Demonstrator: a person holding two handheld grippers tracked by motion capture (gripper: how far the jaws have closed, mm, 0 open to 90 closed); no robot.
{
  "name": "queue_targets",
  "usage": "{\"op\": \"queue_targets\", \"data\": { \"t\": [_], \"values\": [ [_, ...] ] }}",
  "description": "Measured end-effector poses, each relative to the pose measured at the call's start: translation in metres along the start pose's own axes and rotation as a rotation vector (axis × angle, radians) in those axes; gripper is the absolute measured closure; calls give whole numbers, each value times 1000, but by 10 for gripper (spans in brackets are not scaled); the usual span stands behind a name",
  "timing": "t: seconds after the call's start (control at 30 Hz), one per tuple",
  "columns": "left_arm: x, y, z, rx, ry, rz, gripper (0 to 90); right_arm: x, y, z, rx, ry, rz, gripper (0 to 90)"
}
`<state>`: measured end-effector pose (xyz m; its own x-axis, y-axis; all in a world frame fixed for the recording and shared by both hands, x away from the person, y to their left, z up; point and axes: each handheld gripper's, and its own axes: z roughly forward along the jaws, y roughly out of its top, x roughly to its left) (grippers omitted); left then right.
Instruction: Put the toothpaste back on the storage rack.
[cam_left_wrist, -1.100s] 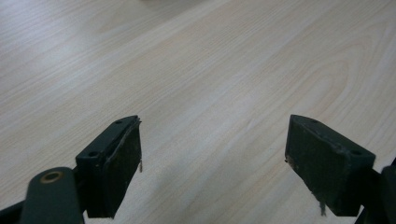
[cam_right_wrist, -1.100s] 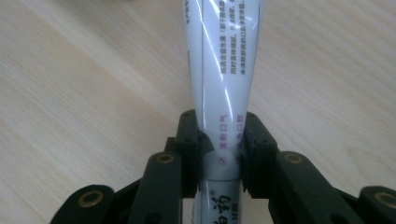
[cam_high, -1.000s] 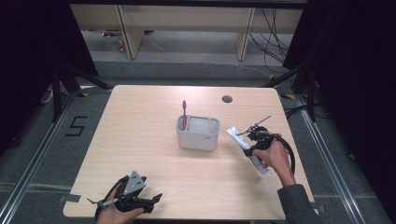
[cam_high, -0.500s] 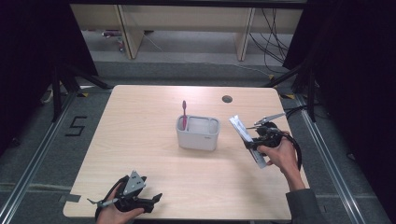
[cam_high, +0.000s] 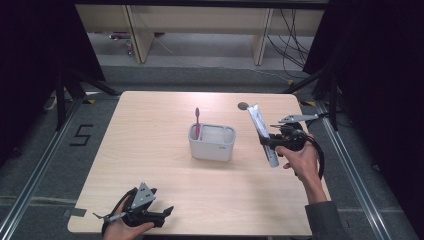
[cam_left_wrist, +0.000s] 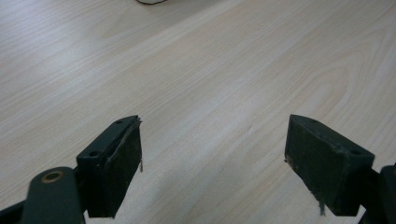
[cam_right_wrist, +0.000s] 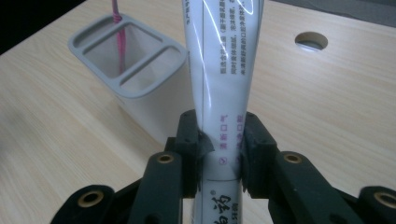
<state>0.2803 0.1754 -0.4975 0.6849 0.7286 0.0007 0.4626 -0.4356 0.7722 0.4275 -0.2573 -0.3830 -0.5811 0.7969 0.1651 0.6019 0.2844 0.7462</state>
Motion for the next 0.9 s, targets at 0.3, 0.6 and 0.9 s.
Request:
{"op": "queue_targets", "data": {
  "t": [0.3, 0.6, 0.9],
  "values": [
    [1, 0, -1, 8, -6, 9, 185, 11, 15, 7, -92, 43, -25, 723],
    [2, 0, -1, 6, 0, 8, 185, 28, 31, 20, -188, 60, -17, 724],
    [1, 1, -2, 16, -5, 13, 185, 43, 50, 38, -251, 84, -50, 723]
  ]
}}
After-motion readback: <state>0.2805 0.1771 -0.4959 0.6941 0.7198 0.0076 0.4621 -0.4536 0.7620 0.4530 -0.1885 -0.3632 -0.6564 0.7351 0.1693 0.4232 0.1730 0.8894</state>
